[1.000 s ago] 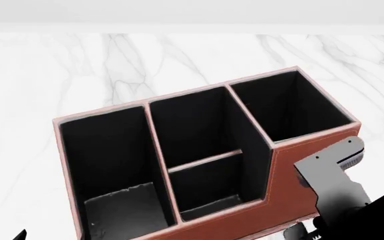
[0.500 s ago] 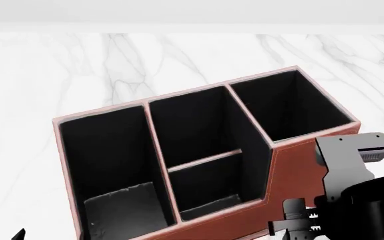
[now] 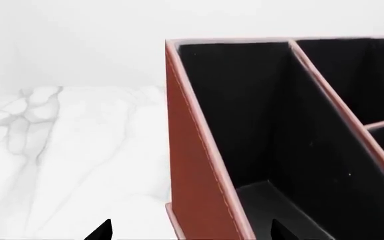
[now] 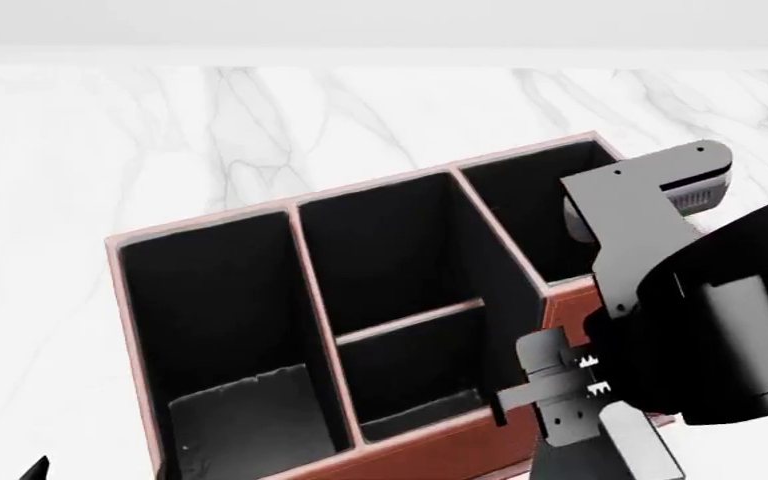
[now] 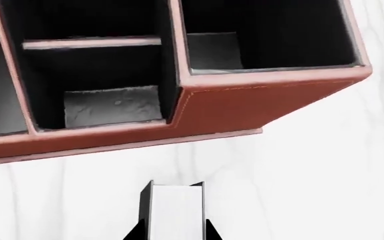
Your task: Pick up the book and place it in the left compartment of the caddy.
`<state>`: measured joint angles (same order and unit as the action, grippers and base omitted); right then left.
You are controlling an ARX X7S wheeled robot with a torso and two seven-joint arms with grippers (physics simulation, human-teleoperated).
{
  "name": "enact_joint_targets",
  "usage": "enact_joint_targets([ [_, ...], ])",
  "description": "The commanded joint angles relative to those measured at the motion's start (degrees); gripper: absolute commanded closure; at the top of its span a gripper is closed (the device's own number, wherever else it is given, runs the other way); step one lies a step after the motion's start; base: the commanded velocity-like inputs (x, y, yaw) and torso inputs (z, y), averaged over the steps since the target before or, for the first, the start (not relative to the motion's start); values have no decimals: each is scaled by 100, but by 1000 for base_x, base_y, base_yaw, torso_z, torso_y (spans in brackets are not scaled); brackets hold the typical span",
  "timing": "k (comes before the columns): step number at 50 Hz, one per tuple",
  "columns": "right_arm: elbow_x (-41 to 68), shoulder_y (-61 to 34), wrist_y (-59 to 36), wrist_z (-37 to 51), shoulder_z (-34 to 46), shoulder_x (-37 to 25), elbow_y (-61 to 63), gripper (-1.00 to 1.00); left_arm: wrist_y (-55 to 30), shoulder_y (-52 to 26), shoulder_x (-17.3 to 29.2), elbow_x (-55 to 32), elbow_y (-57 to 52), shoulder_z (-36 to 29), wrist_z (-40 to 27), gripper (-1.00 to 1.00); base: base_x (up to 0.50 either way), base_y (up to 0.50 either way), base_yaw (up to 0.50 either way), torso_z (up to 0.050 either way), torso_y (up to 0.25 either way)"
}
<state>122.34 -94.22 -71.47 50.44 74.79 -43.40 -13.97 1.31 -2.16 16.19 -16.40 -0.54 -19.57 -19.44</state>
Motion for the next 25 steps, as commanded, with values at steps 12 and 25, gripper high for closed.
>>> enact_joint_targets([
  [12,-621,-1598,-568,-812,-420,1365,-1127,100,-3,-49,-105,96,101,77,136,-100,0,0,0,0,1],
  [25,-1489,-1748,-350,-1738,-332,2048,-1694,100,1,-36,-84,86,70,41,114,-100,0,0,0,0,1],
])
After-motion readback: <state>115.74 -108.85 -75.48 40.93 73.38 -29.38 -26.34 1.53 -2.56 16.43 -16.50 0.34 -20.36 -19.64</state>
